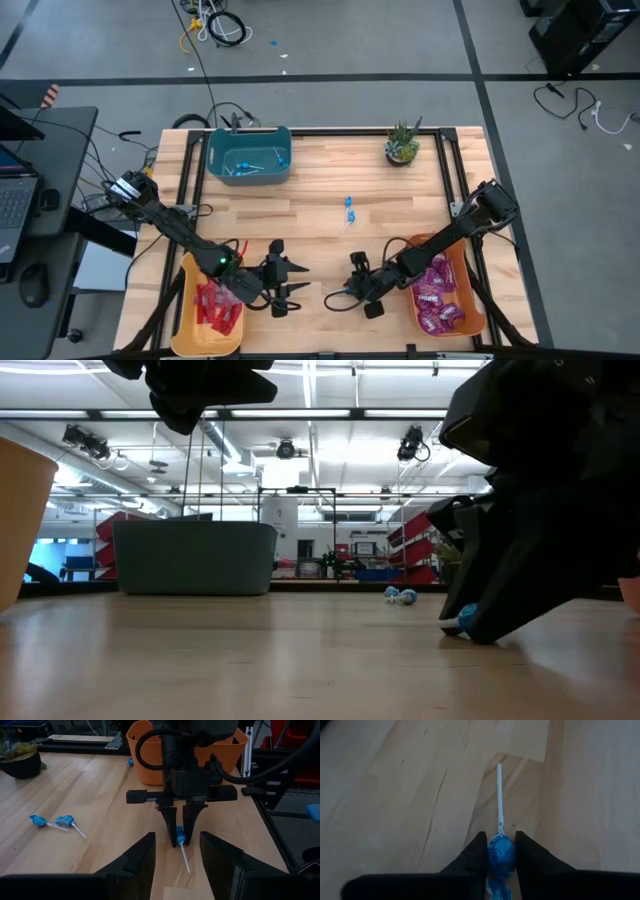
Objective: Sort candy
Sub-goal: Put the blue candy into the blue bin
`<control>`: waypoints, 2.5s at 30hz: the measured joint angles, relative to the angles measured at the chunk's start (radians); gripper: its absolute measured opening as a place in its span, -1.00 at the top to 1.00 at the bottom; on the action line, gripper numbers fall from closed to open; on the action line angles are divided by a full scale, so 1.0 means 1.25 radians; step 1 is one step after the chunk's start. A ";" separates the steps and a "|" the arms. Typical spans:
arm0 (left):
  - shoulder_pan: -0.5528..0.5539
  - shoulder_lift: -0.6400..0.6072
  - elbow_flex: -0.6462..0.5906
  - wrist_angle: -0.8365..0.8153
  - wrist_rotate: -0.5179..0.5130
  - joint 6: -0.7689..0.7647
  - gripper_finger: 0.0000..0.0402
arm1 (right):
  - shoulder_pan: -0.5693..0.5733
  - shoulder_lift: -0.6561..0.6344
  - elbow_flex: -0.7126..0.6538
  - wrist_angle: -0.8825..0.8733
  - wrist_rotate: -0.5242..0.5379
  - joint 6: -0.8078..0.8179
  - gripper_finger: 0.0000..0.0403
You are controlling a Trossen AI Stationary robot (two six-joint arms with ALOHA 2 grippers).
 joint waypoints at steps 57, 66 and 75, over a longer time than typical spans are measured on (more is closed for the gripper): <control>0.075 0.001 0.002 0.085 0.021 0.043 0.22 | -0.061 -0.220 -0.002 0.142 0.158 -0.122 0.66; 0.077 0.001 0.002 0.085 0.021 0.043 0.22 | -0.061 -0.219 -0.002 0.145 0.158 -0.122 0.66; 0.091 0.001 0.001 0.084 0.025 0.043 0.28 | -0.061 -0.219 -0.002 0.145 0.158 -0.122 0.66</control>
